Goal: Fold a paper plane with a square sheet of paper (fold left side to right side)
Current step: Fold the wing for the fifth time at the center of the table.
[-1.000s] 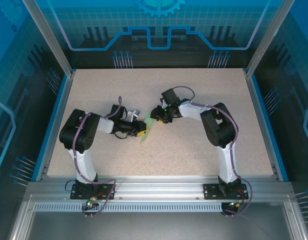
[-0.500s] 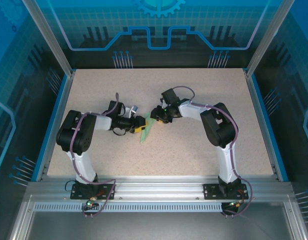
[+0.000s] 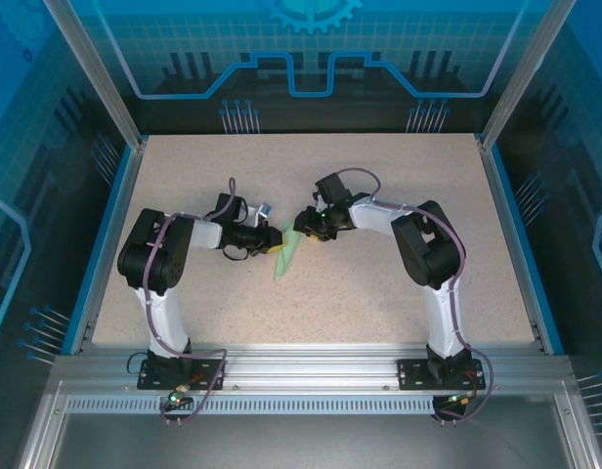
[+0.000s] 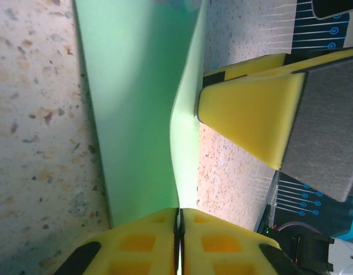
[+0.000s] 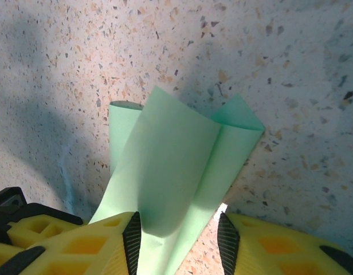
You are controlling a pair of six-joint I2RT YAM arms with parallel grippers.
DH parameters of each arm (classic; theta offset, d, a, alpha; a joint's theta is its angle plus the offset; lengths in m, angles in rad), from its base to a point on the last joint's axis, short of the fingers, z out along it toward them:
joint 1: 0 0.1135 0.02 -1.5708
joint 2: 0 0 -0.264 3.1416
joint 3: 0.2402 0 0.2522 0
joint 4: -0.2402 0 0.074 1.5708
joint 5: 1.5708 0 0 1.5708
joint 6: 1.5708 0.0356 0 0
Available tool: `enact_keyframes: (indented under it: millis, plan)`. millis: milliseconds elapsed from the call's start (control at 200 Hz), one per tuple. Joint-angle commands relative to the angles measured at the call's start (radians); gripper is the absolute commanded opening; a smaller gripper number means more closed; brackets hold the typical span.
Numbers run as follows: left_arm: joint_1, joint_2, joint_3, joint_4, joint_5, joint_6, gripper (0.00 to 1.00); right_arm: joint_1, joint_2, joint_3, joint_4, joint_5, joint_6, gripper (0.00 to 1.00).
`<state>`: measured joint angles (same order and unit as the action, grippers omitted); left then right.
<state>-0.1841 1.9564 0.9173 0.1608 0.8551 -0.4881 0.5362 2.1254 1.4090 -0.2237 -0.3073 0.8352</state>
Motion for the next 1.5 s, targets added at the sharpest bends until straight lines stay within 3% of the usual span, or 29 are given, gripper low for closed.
enact_keyframes:
  millis: [0, 265, 1496]
  plan:
    - [0.014, 0.021, 0.027, -0.044, -0.01, 0.048, 0.08, 0.008, 0.017, -0.022, 0.016, -0.027, -0.025, 0.46]
    - [0.015, 0.024, 0.029, -0.047, 0.001, 0.058, 0.05, -0.03, -0.086, -0.07, 0.103, -0.048, -0.015, 0.56]
    - [0.015, 0.031, 0.033, -0.043, 0.007, 0.057, 0.04, -0.022, 0.011, -0.007, 0.111, -0.075, 0.0, 0.57]
